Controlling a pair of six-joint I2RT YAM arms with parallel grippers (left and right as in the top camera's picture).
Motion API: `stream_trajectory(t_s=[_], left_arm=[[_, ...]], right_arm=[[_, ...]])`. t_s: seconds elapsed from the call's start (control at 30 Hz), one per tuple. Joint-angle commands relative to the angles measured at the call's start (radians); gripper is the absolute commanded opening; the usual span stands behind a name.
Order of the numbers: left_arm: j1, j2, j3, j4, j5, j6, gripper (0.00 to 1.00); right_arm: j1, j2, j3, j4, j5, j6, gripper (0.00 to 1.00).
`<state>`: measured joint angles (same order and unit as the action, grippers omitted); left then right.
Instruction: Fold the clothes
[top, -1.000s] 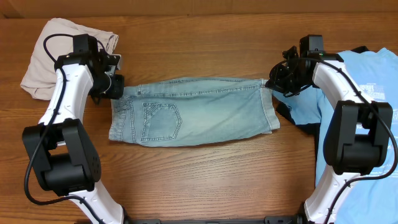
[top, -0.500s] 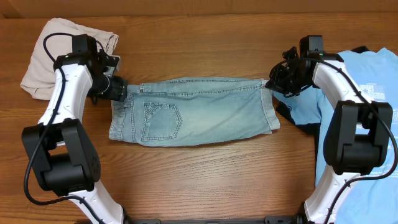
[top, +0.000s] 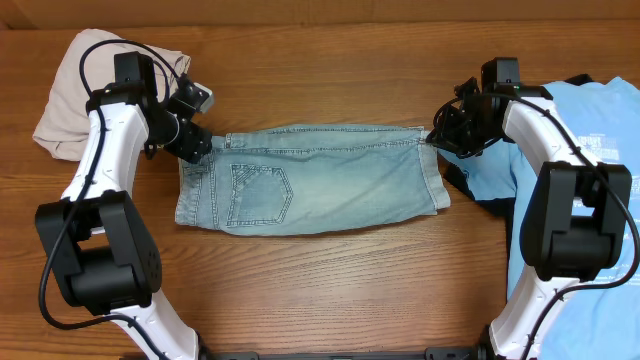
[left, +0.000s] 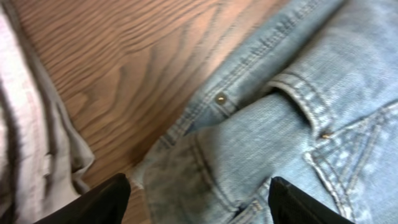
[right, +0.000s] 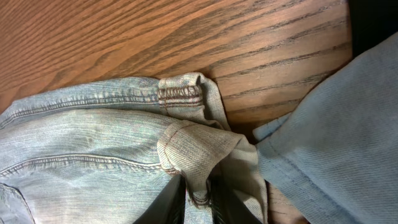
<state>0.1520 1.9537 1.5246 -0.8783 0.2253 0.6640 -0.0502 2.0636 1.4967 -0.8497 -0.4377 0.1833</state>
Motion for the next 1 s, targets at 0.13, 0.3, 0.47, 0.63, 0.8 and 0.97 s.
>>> stream_trajectory(t_s=[0.13,0.3,0.47,0.63,0.8,0.97], left_arm=[[0.005,0.053,-0.019,-0.041,0.053,0.056,0.61],[0.006,0.078,-0.019,-0.059,0.053,0.008,0.41],[0.006,0.078,-0.012,-0.064,0.008,-0.057,0.04],[0.007,0.077,0.095,-0.175,-0.015,-0.111,0.04],[0.007,0.077,0.281,-0.396,-0.025,-0.142,0.04],[0.007,0.077,0.397,-0.565,-0.209,-0.383,0.04]], right_arm=[[0.001,-0.023,-0.003,0.004,0.003,0.0,0.18],[0.001,-0.023,-0.003,0.003,0.003,0.0,0.18],[0.001,-0.023,-0.003,0.009,0.003,-0.001,0.16],[-0.005,-0.026,0.001,0.006,0.003,-0.009,0.06],[-0.006,-0.073,0.009,-0.01,0.003,-0.012,0.04],[-0.006,-0.151,0.009,-0.061,0.01,-0.004,0.04]])
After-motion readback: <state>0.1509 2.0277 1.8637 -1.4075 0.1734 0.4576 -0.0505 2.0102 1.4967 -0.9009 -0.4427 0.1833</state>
